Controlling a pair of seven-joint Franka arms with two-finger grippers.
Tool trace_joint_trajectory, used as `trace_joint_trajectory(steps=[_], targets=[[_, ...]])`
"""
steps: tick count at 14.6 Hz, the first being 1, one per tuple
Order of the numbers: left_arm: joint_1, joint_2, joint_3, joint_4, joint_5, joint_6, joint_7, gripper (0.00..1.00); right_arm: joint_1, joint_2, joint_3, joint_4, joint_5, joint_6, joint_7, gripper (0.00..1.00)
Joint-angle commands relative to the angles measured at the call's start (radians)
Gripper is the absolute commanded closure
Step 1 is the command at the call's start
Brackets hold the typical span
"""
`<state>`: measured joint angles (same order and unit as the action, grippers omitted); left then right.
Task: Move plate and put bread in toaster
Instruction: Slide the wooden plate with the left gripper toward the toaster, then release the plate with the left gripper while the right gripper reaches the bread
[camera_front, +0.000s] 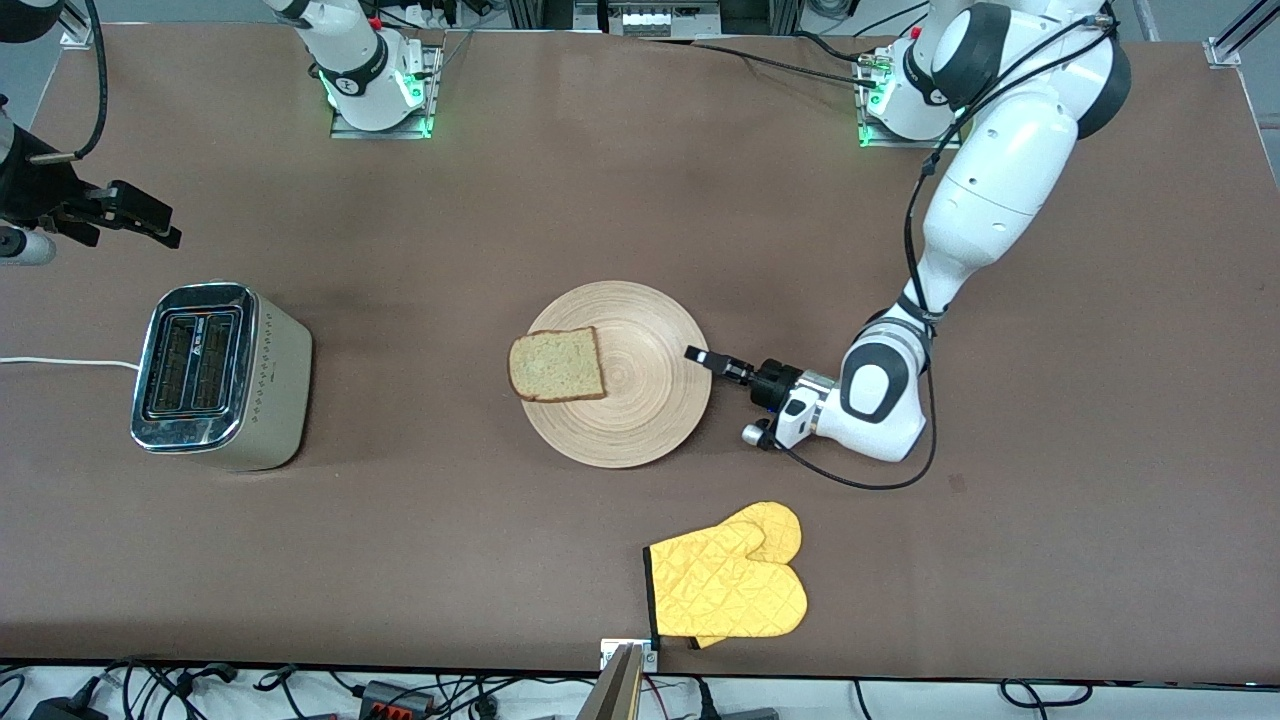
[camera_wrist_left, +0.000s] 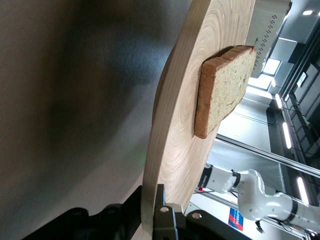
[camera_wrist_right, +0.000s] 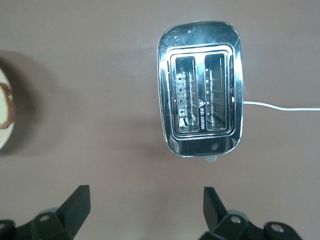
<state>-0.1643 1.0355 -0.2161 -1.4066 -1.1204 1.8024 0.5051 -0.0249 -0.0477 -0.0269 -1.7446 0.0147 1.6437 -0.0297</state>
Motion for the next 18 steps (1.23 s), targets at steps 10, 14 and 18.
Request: trace_joint_trajectory(steps=[10, 14, 18], targets=[[-0.107, 0.012, 0.018, 0.035, -0.024, 0.061, -0.013, 0.65, 0.141, 0.245, 0.012, 0.043, 0.005, 0.068, 0.019, 0.0], [-0.072, -0.018, 0.075, 0.037, 0.054, 0.054, -0.005, 0.41, 0.19, 0.314, 0.015, 0.039, 0.071, 0.094, 0.068, 0.0], [0.043, -0.075, 0.077, 0.037, 0.174, -0.055, -0.013, 0.37, 0.191, 0.385, 0.015, 0.014, 0.235, 0.142, 0.068, 0.0]])
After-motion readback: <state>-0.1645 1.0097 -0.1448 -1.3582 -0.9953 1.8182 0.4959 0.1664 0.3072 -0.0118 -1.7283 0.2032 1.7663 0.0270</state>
